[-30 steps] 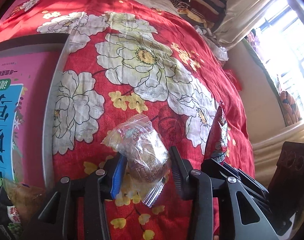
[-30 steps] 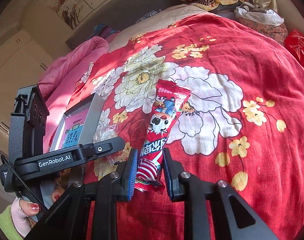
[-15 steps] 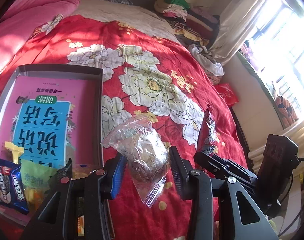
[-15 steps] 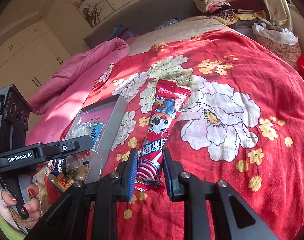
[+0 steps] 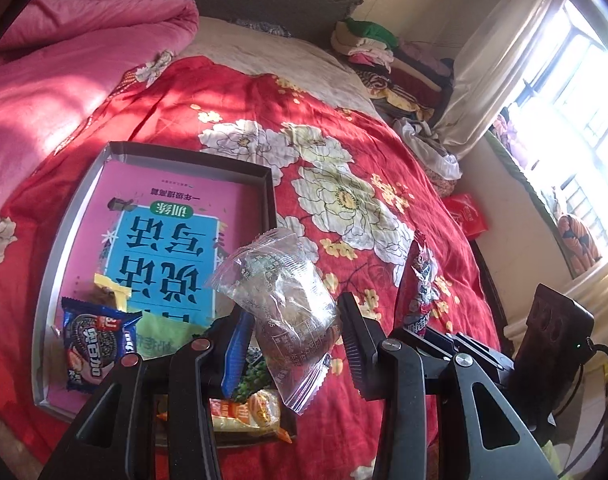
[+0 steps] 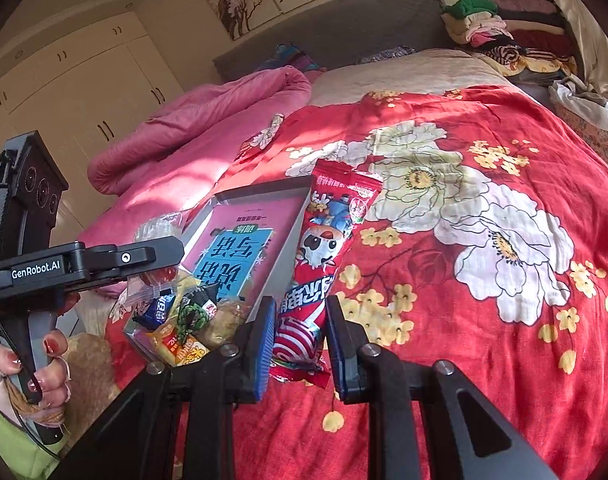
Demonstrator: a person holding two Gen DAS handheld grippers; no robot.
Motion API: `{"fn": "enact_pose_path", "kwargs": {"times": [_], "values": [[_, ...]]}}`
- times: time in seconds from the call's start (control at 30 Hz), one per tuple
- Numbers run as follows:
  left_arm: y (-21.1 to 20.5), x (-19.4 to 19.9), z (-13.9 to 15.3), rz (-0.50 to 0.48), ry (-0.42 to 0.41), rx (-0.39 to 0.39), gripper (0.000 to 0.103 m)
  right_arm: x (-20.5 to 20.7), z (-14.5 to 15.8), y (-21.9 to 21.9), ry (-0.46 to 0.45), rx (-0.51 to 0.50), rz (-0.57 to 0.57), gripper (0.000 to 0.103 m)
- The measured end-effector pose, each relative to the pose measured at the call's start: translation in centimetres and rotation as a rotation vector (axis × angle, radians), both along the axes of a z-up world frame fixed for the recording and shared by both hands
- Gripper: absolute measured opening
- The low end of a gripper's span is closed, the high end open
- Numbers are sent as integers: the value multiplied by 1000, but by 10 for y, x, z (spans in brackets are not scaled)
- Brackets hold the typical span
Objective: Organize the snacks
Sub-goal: 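Carry the cracker bag to the tray with the left gripper while the right gripper carries the candy stick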
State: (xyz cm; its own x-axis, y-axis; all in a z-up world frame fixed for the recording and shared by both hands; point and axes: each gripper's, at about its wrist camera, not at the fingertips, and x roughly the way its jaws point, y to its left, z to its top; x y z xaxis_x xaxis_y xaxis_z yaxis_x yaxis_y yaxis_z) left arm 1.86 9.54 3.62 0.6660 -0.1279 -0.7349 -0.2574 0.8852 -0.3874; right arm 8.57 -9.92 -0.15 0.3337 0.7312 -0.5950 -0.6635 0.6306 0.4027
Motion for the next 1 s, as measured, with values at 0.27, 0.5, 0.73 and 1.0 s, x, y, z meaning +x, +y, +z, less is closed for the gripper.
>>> {"fn": "enact_pose_path", "kwargs": {"times": [0.27, 0.5, 0.73, 1.0], "values": [[44, -37, 2, 91, 3, 38, 44, -20, 3, 29, -5, -6, 78, 25], [86, -74, -14, 186, 60, 54, 44, -34, -9, 56, 28, -46, 139, 25], [102, -90, -39, 204, 144, 72, 44, -34, -23, 75, 32, -113, 149, 25], [105, -85, -55, 200, 189, 103, 44, -30, -33, 87, 33, -157, 141, 25]]}}
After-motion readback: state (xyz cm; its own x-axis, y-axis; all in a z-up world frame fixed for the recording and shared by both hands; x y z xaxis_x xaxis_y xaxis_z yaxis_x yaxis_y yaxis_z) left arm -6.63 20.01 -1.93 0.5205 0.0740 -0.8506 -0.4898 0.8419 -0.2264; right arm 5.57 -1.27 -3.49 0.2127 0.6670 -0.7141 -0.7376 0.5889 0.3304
